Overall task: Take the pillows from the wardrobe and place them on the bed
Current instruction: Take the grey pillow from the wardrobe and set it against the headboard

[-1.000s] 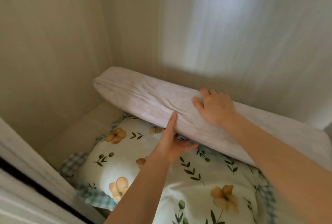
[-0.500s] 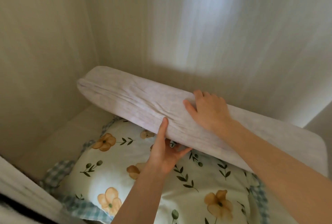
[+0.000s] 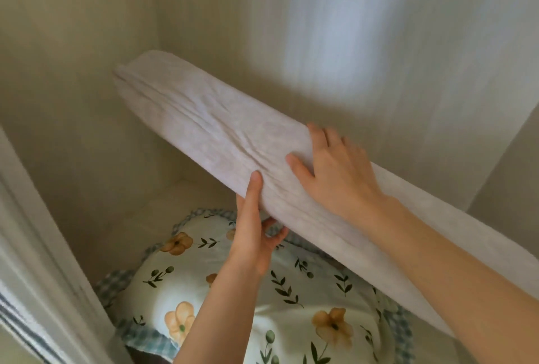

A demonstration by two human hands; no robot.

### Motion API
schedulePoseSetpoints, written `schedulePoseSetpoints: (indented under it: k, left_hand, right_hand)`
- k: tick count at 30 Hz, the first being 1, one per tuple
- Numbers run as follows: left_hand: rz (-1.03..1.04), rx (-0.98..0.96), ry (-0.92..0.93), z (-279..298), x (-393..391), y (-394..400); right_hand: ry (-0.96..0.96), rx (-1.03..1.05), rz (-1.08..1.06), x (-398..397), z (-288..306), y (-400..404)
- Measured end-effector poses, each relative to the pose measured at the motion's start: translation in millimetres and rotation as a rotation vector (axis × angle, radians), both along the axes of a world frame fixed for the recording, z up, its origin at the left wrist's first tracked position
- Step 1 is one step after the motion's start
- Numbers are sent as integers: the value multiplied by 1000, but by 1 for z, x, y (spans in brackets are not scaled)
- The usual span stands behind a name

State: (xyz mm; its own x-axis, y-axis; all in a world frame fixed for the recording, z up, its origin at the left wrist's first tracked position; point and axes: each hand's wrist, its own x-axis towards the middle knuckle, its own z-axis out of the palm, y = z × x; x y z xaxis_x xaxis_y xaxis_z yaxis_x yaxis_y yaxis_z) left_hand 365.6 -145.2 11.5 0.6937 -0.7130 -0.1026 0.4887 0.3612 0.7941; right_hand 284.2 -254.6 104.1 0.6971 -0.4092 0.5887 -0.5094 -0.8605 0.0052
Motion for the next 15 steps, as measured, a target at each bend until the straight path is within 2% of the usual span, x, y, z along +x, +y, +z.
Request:
schedulePoseSetpoints:
  k: [3,5,9,15]
  left_hand:
    - [86,10,-188,25,-22,18]
    - [144,-28,-268,40,-44,33]
    - [243,-75,-345,71,-81,54]
    - [318,-127,-320,105,-149,87]
  right_hand:
    - [50,-20,42,-22,25,30]
    - [50,38,71,-45,38,48]
    - [-11,185,110,-81,55,82]
    - [-161,188,74,-138,72,138]
